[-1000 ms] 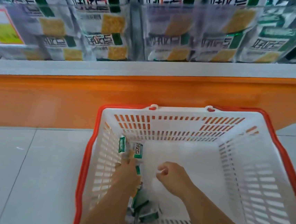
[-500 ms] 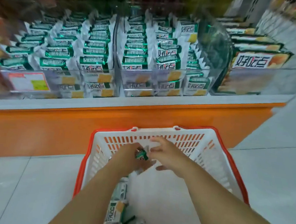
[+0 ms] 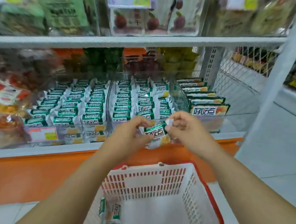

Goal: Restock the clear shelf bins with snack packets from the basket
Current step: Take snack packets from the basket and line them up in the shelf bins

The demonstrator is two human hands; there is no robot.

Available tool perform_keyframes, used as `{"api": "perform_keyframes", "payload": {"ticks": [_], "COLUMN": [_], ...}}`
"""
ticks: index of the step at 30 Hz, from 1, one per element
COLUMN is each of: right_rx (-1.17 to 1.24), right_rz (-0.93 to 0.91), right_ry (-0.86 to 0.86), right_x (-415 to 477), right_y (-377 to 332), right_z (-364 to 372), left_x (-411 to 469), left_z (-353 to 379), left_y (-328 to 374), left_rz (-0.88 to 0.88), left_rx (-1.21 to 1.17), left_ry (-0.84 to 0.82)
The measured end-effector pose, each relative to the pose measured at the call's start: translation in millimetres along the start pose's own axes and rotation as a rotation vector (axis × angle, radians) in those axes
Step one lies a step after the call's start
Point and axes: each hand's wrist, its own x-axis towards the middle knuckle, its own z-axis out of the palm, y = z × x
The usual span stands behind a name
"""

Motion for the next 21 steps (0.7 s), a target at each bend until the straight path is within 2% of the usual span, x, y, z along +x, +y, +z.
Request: {"api": "perform_keyframes", "payload": {"ticks": [3, 7, 10, 14, 21], "right_rx": [0.019, -0.263, -0.419, -0.506, -0.615], "right_rz": [-0.04, -0.086, 0.006, 0.03, -0.037], "right_ry": [0.113, 0.353, 0.313, 0.257, 0.328], "right_x": [10, 31, 39, 41, 43], "right_y": [6, 26, 52, 73, 81], "right_z": [2, -15, -28, -34, -30], "left_x": [17, 56, 96, 152, 223], "left_z": [0, -1, 2, 10, 37], "left_y": [8, 16, 21, 21, 6], "left_rz": [0.005, 0.011, 0.042, 0.048, -0.033], "left_rx": [0.033, 0.022, 0.057, 0.134, 0.193], "left_ry": [0.043, 0.169, 0.257, 0.306, 0.23]}}
